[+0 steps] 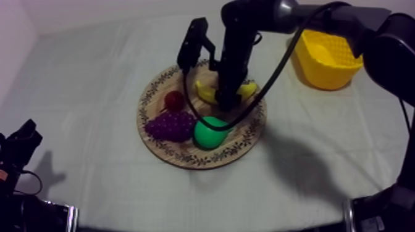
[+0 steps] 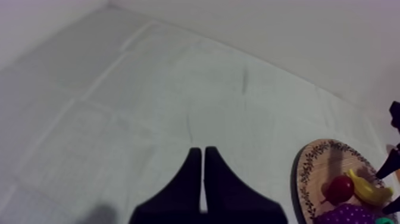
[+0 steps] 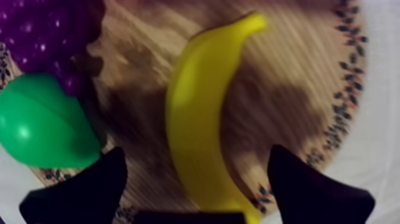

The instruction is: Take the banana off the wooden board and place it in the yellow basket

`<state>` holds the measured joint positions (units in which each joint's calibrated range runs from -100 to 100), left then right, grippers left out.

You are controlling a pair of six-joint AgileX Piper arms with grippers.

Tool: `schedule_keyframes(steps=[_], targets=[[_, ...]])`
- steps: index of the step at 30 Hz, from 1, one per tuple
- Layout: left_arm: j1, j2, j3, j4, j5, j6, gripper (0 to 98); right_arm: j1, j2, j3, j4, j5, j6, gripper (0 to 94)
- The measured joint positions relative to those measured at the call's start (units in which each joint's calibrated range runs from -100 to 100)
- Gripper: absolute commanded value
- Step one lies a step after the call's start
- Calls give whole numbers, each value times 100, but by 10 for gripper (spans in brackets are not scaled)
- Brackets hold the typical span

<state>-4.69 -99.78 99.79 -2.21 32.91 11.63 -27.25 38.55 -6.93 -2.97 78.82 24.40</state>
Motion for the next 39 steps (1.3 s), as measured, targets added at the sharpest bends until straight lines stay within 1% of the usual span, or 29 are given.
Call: schedule_keyframes(steps=[5,9,11,15,17,19,22,25,30,34,39], targets=[[0,0,0,0,0,0,1,-55,236,-27,12,-85,0,600],[0,0,0,0,0,0,1,-55,428,-157,63,-203,-3,524],[0,0,0,0,0,0,1,-48,510,-257,76,-216,-7,458],[0,0,0,0,0,0,1,-27,669,-421,117,-307,-40,250],[0,0,0,0,0,0,1,-23,714,-465,123,-281,-68,191],[0,0,0,0,0,0,1,-19,729,-482,131,-275,-68,153],[0,0,0,0,0,0,1,-14,707,-465,164,-306,-68,120],[0,0,0,0,0,0,1,-11,606,-392,297,-332,-68,96],[0,0,0,0,0,0,1,19,166,-304,329,-328,-220,60],[0,0,0,0,0,0,1,121,-305,-170,572,-485,-447,56],[0,0,0,0,0,0,1,327,-1005,-62,886,-1031,-865,54]])
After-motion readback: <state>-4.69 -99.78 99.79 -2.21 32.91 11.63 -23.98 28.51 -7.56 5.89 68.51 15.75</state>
